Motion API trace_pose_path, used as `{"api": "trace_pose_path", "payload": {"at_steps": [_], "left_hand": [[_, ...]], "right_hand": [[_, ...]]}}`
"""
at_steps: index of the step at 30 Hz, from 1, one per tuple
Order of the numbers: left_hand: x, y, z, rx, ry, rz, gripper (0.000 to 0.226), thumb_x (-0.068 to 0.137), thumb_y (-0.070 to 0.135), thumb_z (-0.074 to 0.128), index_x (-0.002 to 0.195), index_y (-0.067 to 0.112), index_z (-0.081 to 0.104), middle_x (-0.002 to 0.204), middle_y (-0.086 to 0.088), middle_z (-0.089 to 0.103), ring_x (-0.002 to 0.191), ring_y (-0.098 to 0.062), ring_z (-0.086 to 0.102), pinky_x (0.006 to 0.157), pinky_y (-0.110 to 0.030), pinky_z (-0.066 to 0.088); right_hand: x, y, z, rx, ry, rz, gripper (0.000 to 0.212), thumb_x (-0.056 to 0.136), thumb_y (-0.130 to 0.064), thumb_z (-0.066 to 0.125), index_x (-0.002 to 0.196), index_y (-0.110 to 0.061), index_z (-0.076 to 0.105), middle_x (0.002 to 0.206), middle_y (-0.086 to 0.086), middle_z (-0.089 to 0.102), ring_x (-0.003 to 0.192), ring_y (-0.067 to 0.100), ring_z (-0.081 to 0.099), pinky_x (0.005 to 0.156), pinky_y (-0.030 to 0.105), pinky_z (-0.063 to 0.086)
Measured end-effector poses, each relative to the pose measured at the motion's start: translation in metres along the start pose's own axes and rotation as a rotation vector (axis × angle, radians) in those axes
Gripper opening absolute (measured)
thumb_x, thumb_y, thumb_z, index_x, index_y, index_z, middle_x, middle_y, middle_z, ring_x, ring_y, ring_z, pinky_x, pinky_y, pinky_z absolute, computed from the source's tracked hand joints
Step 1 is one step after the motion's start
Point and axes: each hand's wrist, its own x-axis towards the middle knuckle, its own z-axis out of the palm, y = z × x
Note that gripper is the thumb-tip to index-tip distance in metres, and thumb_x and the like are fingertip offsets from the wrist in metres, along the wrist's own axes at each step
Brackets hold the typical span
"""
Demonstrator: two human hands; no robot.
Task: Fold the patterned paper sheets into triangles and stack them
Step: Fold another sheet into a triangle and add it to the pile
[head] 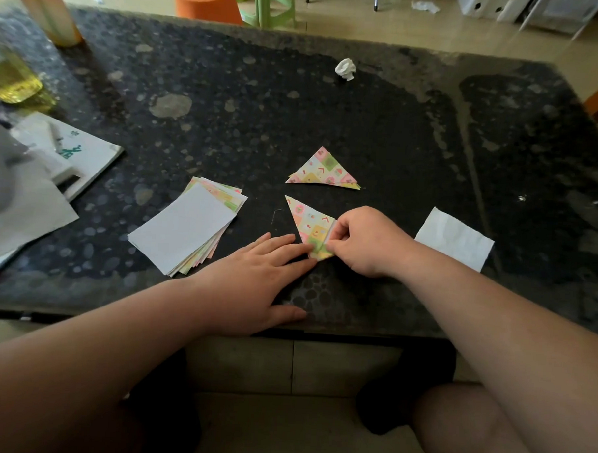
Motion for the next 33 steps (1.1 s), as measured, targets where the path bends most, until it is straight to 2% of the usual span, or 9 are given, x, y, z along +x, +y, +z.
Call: {"api": "trace_pose_path", "payload": {"at_steps": [6,12,16,18,22,33], "left_hand": [[0.0002,0.0008,0.0008,-0.002,0.003,-0.005,0.08,0.097,0.071,0.034,0.163,0.036,0.003,0.169,0.015,-0.002,0.154,-0.007,-0.014,0.113,-0.024,-0.022],[0.0042,-0.0005,0.003,0.005,0.07,-0.021,0.078,0.096,0.073,0.03,0.162,0.036,0.011,0.167,0.015,0.011,0.154,-0.008,-0.001,0.125,-0.036,-0.011],[0.006,0.0003,0.0031,0.008,0.059,-0.048,0.079,0.096,0.073,0.025,0.162,0.033,0.009,0.169,0.017,0.005,0.154,-0.004,-0.01,0.123,-0.04,-0.018],[0.0076,0.0005,0.0022,-0.006,0.051,-0.044,0.078,0.097,0.071,0.027,0.162,0.032,0.008,0.169,0.018,0.003,0.153,-0.001,-0.014,0.122,-0.038,-0.021],[0.0089,-0.0011,-0.0005,-0.058,0.06,-0.017,0.076,0.098,0.069,0.03,0.162,0.033,0.013,0.168,0.018,0.008,0.153,0.002,-0.008,0.12,-0.03,-0.02],[0.0084,-0.0019,-0.0008,-0.019,0.02,-0.008,0.075,0.098,0.07,0.029,0.162,0.035,0.012,0.169,0.018,0.001,0.152,0.0,-0.014,0.12,-0.032,-0.021]], "right_hand": [[0.0012,-0.001,-0.0016,-0.023,-0.023,0.005,0.016,0.097,-0.028,0.07,0.081,-0.028,0.07,0.09,-0.009,0.068,0.086,0.009,0.063,0.078,0.03,0.054],[0.0014,-0.0017,-0.0031,-0.034,-0.029,-0.002,0.014,0.096,-0.029,0.07,0.083,-0.028,0.07,0.091,-0.009,0.068,0.088,0.01,0.063,0.08,0.031,0.054],[0.001,-0.0008,-0.0025,-0.022,-0.03,-0.004,0.013,0.096,-0.029,0.07,0.083,-0.029,0.071,0.09,-0.01,0.068,0.087,0.01,0.064,0.08,0.032,0.054],[0.0005,-0.0011,-0.0022,-0.017,-0.029,-0.006,0.013,0.096,-0.029,0.07,0.083,-0.028,0.071,0.09,-0.01,0.068,0.087,0.009,0.064,0.08,0.032,0.055],[0.0004,-0.0004,-0.0025,-0.025,-0.016,-0.012,0.013,0.097,-0.029,0.069,0.084,-0.027,0.071,0.09,-0.01,0.068,0.086,0.01,0.064,0.084,0.035,0.057],[-0.0006,-0.0012,-0.0024,-0.028,-0.025,-0.009,0.01,0.097,-0.03,0.069,0.087,-0.028,0.07,0.092,-0.01,0.068,0.089,0.011,0.064,0.086,0.036,0.057]]}}
